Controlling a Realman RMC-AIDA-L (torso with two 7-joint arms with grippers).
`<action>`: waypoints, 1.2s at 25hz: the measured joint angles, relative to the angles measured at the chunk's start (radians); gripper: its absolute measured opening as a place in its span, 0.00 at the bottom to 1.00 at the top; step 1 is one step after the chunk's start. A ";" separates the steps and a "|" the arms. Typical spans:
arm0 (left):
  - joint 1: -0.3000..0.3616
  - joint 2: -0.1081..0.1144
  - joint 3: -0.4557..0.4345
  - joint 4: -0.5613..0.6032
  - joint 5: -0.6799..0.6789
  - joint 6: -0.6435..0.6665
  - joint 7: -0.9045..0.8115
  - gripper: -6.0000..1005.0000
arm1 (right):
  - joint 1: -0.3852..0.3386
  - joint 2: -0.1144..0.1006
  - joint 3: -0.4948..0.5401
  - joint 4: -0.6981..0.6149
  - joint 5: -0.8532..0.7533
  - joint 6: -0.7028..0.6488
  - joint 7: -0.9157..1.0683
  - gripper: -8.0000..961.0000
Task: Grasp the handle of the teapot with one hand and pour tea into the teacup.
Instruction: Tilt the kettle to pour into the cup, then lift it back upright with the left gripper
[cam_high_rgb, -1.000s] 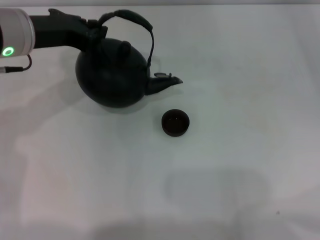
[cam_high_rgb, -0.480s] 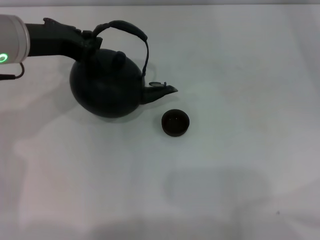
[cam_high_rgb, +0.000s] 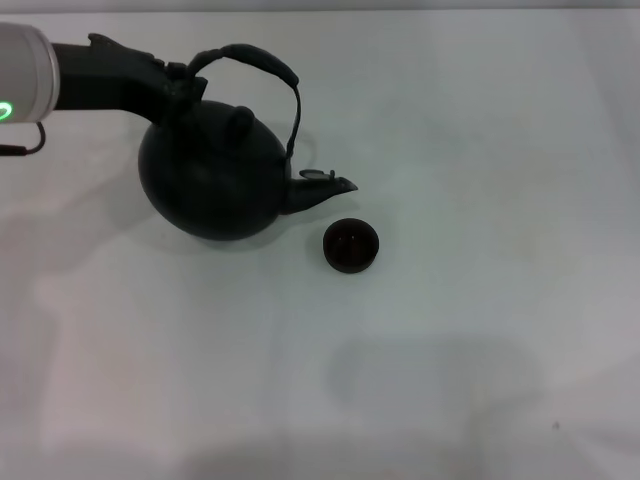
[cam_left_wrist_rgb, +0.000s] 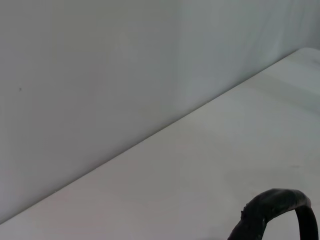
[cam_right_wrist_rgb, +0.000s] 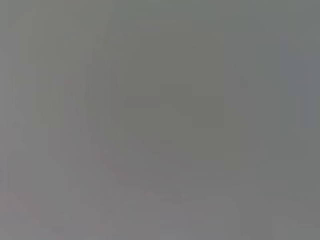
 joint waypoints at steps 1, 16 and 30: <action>0.000 0.000 0.000 0.009 0.005 -0.005 -0.007 0.19 | 0.000 0.000 0.000 0.000 0.000 -0.001 -0.001 0.86; 0.008 0.000 0.001 0.078 0.048 -0.099 -0.064 0.19 | 0.001 -0.003 0.000 0.002 0.001 -0.010 -0.006 0.86; -0.031 0.001 0.008 0.104 0.120 -0.194 -0.108 0.19 | 0.008 -0.003 -0.002 0.002 0.002 -0.027 -0.010 0.86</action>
